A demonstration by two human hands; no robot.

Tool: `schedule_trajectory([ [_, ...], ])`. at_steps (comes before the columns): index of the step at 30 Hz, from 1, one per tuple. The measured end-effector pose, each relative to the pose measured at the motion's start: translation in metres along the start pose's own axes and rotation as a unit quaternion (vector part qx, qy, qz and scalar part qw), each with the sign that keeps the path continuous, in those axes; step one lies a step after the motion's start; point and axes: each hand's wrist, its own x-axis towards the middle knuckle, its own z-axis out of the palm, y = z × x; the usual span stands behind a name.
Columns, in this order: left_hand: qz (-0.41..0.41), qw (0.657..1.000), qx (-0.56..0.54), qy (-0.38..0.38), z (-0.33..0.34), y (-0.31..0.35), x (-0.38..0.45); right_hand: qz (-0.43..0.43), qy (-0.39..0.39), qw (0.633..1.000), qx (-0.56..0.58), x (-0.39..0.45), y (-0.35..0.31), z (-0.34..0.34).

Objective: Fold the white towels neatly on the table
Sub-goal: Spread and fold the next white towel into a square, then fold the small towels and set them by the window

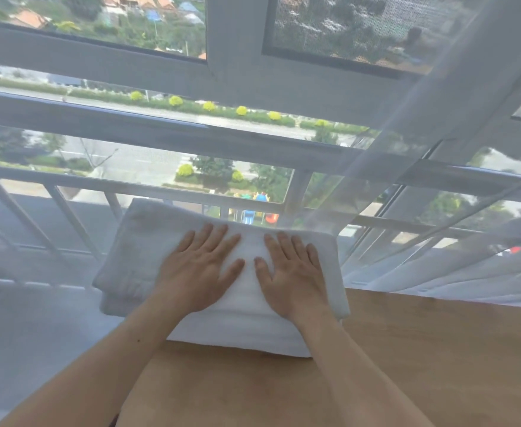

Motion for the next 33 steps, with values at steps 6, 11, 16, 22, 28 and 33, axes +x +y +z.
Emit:
schedule_trajectory([
  [6, -0.082, 0.996, 0.034, 0.004, -0.008, -0.048, -0.006, 0.055, -0.013, 0.998, 0.023, -0.01, 0.042, -0.007],
  [11, -0.145, 0.989, 0.008, 0.032, -0.011, -0.071, -0.014, 0.099, -0.016, 0.992, 0.076, -0.021, 0.053, -0.012],
  [16, -0.246, 0.966, -0.069, 0.045, -0.016, -0.066, -0.018, 0.114, -0.009, 0.991, 0.07, -0.031, 0.048, -0.021],
  [22, -0.208, 0.978, -0.028, 0.015, -0.014, -0.016, -0.028, 0.099, -0.016, 0.992, 0.08, -0.057, 0.052, -0.034],
  [28, -0.106, 0.993, -0.051, 0.023, 0.01, 0.095, -0.054, 0.064, -0.033, 0.989, 0.131, -0.105, 0.072, -0.045],
  [33, 0.013, 0.996, -0.079, -0.027, 0.015, 0.195, -0.07, 0.076, -0.034, 0.983, 0.166, -0.174, 0.128, -0.061],
])
